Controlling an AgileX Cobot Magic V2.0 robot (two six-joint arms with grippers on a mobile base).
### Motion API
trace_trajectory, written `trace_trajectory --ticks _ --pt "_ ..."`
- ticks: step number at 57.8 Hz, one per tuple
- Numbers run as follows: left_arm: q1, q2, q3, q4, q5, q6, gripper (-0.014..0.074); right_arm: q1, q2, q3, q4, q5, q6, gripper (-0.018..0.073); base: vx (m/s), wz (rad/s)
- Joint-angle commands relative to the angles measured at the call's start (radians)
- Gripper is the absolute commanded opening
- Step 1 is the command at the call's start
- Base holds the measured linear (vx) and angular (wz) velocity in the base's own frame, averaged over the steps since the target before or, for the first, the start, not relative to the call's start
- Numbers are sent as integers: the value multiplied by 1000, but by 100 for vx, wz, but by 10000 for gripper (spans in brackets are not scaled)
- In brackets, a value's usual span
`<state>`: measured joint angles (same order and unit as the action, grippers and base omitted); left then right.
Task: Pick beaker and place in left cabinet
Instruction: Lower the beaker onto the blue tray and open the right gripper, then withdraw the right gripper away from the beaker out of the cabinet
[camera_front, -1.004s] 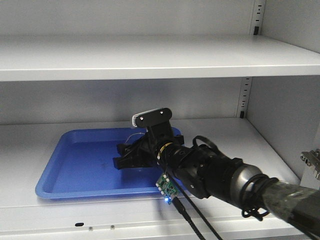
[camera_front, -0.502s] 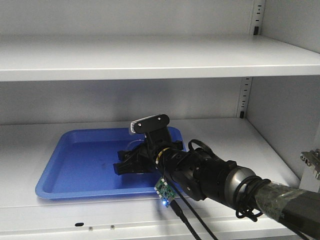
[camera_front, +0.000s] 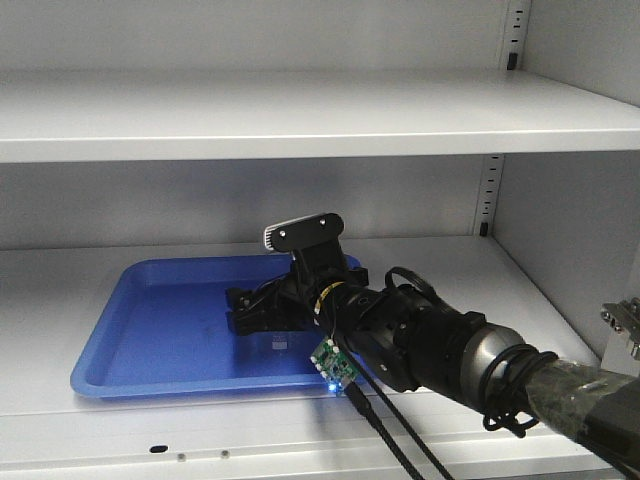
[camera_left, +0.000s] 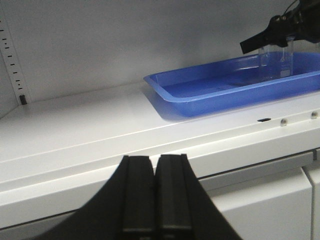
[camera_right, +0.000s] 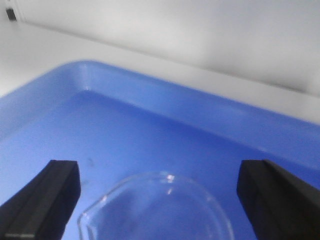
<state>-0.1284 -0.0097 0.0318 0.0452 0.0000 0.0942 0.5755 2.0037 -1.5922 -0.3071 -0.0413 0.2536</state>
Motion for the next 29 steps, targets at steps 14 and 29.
trace_trajectory --ticks 14,29 --pt "-1 -19 16 -3 -75 -3 1 -3 -146 -33 -3 -50 3 627 0 0" --pt "-1 -19 16 -3 -75 -3 1 -3 -243 -17 -11 19 -2 484 0 0"
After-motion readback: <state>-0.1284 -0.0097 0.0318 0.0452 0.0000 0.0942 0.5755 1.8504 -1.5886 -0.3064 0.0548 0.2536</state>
